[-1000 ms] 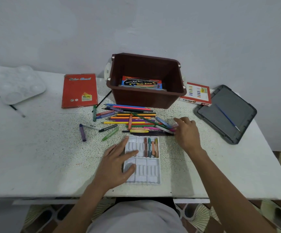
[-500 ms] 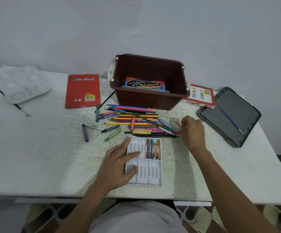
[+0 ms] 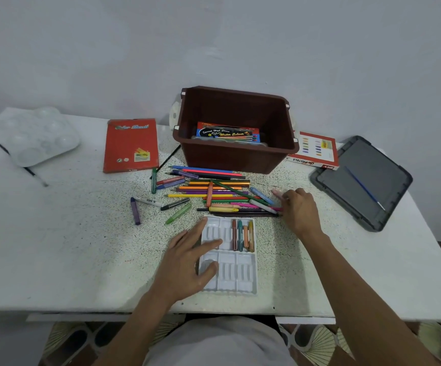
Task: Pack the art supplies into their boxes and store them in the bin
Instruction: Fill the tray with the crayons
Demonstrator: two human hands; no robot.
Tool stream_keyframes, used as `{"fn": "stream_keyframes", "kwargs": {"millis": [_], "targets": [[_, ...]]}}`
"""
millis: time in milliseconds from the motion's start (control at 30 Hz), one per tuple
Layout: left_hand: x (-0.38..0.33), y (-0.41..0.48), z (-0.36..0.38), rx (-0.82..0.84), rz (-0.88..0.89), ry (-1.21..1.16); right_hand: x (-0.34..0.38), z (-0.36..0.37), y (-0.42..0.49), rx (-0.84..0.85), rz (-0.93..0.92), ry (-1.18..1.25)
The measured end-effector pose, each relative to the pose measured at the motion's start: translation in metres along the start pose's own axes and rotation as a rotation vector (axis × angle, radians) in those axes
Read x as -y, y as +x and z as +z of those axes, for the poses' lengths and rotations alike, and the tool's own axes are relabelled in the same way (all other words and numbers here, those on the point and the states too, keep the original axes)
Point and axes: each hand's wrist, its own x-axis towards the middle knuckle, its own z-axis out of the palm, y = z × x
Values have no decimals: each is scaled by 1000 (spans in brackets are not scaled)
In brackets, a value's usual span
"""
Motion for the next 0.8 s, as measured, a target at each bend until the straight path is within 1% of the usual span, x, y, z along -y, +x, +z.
{"fn": "stream_keyframes", "kwargs": {"millis": [100,200,333,400,467,700,800], "targets": [[0,1,0,-5,3,0,12,-6,-1,-21,57,147],[1,0,0,-15,9,0,36,-21,-9,-26,112,375],[1,0,1,-15,12,-3,72,-38,-34,118,184,776],[1,1,1,-19,12,-1,84,-38,-47,183,172,887],[1,1,1,-18,13,5,90,-33,-58,221,135,896],[-1,1,-2,-5,6,20,97,-17,-88,280,-77,753],[-1,1,-2,-3,5,20,99,-10,-95,255,-163,630]]}}
